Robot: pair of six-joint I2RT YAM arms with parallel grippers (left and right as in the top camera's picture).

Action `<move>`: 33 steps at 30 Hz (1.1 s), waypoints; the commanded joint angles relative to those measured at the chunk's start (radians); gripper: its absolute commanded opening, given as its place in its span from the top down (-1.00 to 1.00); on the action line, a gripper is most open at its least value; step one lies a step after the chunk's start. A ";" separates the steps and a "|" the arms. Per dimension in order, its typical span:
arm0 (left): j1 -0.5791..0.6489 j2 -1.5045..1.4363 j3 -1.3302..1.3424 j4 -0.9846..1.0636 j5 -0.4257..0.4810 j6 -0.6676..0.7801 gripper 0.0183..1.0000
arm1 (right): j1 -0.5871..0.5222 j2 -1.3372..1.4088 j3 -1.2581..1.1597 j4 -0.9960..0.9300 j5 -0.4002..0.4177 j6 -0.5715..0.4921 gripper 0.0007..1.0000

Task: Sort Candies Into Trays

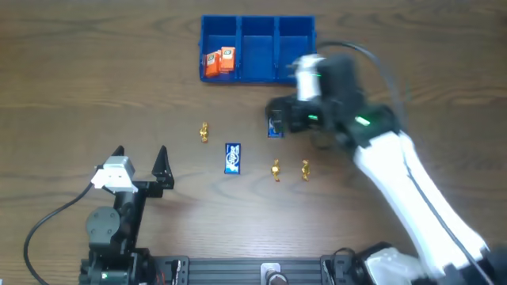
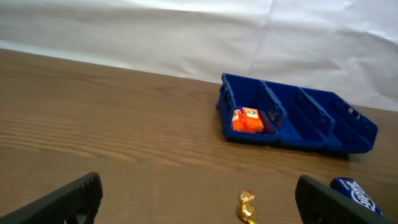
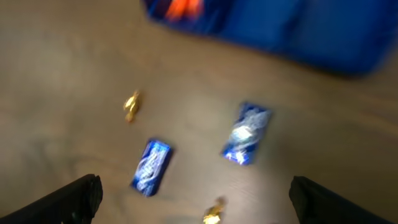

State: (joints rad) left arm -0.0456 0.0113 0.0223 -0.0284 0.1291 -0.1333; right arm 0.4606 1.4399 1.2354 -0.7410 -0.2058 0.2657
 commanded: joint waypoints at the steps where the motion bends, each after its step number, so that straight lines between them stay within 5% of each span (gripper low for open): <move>1: 0.006 -0.006 -0.018 -0.037 0.018 0.006 -1.00 | 0.167 0.223 0.150 -0.075 0.046 0.175 -1.00; 5: 0.006 -0.006 -0.018 -0.037 0.018 0.006 -1.00 | 0.264 0.367 0.221 -0.136 0.137 0.301 -1.00; 11: 0.006 -0.006 -0.018 -0.037 0.018 0.006 -1.00 | 0.342 0.511 0.239 -0.148 0.166 0.410 -1.00; 24: 0.006 -0.006 -0.018 -0.037 0.018 0.006 -1.00 | 0.377 0.653 0.239 -0.117 0.227 0.542 -0.97; 27: 0.006 -0.006 -0.018 -0.037 0.018 0.006 -0.99 | 0.386 0.653 0.239 -0.117 0.241 0.549 -0.79; 29: 0.006 -0.006 -0.018 -0.037 0.018 0.006 -1.00 | 0.388 0.657 0.239 -0.117 0.250 0.549 -0.44; 33: 0.006 -0.006 -0.018 -0.037 0.018 0.006 -1.00 | 0.393 0.663 0.239 -0.117 0.250 0.550 -0.13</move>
State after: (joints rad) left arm -0.0456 0.0113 0.0223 -0.0284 0.1287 -0.1333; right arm 0.8463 2.0876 1.4578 -0.8589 0.0189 0.8051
